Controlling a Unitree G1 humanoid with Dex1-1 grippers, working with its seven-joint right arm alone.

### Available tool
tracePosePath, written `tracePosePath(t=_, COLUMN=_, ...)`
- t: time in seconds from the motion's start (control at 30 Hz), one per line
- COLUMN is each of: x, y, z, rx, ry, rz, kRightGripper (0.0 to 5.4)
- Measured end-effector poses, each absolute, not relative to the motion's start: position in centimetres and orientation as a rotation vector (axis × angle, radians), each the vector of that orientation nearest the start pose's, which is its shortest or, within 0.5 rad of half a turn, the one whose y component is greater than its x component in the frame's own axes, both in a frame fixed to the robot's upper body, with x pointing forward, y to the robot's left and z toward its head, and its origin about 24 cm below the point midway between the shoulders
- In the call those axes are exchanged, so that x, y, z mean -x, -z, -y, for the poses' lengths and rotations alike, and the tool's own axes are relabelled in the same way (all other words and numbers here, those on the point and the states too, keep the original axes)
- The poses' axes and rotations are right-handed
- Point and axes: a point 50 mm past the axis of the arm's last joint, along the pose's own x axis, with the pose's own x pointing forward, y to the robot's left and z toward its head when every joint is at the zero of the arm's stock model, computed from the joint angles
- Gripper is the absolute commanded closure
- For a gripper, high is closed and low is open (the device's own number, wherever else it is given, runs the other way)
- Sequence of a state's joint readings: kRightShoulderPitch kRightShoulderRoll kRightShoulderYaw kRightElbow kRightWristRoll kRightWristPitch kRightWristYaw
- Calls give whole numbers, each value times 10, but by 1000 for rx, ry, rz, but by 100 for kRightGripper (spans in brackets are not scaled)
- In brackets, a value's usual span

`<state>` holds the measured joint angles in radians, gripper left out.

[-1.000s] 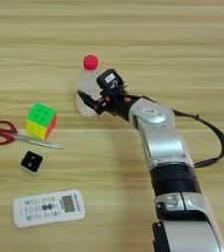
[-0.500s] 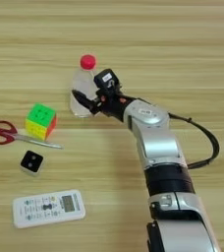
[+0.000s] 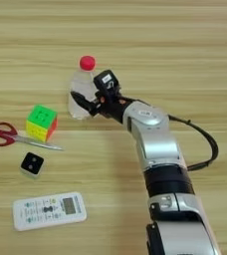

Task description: Move the objects on the table

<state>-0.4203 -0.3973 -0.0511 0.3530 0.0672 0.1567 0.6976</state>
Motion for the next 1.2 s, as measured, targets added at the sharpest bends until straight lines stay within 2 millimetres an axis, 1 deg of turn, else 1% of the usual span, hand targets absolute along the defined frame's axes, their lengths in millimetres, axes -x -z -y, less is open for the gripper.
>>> tracePosePath(t=0.13, x=-323, y=-81, z=206, rx=252, ry=-586, rz=-167, kRightGripper=225)
tracePosePath(t=0.17, x=-323, y=-80, z=206, rx=249, ry=-585, rz=-168, kRightGripper=196)
tracePosePath(t=0.3, x=-324, y=-79, z=207, rx=240, ry=-582, rz=-172, kRightGripper=125)
tracePosePath(t=0.63, x=-324, y=-78, z=209, rx=244, ry=-575, rz=-179, kRightGripper=3)
tracePosePath(t=0.8, x=-325, y=-85, z=209, rx=246, ry=-567, rz=-123, kRightGripper=3)
tracePosePath(t=0.97, x=-325, y=-100, z=208, rx=254, ry=-569, rz=-13, kRightGripper=3)
tracePosePath(t=1.0, x=-324, y=-106, z=206, rx=254, ry=-573, rz=28, kRightGripper=3)
tracePosePath(t=1.2, x=-323, y=-122, z=205, rx=252, ry=-575, rz=132, kRightGripper=3)
